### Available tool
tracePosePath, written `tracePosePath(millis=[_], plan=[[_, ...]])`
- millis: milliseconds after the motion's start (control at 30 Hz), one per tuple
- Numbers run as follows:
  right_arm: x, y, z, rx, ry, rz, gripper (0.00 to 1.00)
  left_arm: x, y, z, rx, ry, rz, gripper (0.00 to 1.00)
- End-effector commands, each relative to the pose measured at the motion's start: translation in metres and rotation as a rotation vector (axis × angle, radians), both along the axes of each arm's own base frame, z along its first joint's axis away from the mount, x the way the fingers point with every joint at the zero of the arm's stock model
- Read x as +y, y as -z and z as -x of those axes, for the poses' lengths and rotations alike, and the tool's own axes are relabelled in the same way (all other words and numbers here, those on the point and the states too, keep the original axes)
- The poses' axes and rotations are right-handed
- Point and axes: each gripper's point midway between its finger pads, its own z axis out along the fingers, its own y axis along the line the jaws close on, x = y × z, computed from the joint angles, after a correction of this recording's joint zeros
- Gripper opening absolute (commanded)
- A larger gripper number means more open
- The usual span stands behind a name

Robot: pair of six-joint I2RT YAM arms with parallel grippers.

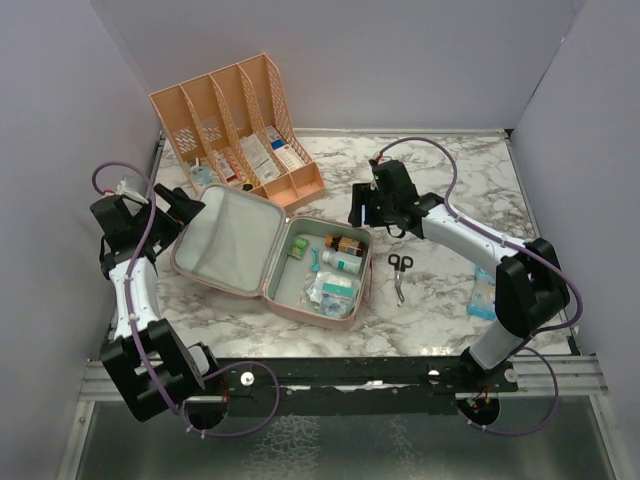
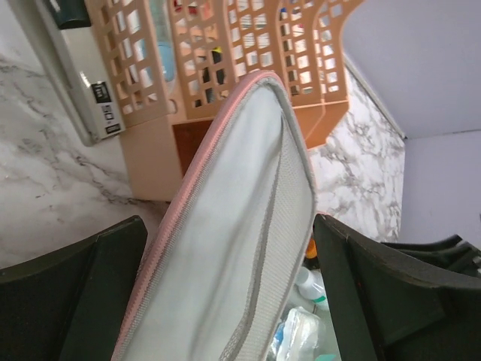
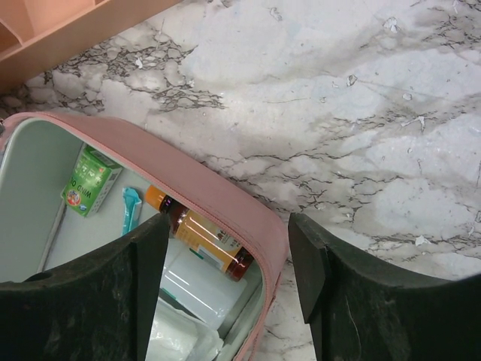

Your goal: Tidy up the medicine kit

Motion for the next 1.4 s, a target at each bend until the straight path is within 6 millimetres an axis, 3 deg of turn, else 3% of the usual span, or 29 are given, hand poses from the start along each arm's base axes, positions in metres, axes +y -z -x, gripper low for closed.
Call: tracePosePath(millis=[0,400,667,1100,1200,1367], plan=[[0.005,-0.021,-0.007,-0.045,-0.008,-0.037,0.65,-0.025,-0.037,0.012,-0.075,0.094,0.071,0.95],[-0.01,-0.033,-0.008,-0.062,0.09,-0.023,0.59,-0.073,-0.063,0.034,-0.109,0.267,0.023,0.8],[-0.034,-0.047,-0.009,-0.094,0.217,-0.061,0.59,-0.085,-0.068,0.034,-0.121,0.323,-0.021,0.65],[-0.054,-0.041,-0.01,-0.071,0.296,-0.066,0.58,-0.099,-0.09,0.033,-0.163,0.39,-0.013,0.45],[-0.065,-0.036,-0.013,-0.047,0.297,-0.074,0.58,-0.101,-0.09,0.033,-0.165,0.4,-0.021,0.36],[-0.11,-0.023,-0.012,0.025,0.401,-0.109,0.58,-0.104,-0.092,0.035,-0.173,0.423,-0.055,0.21]])
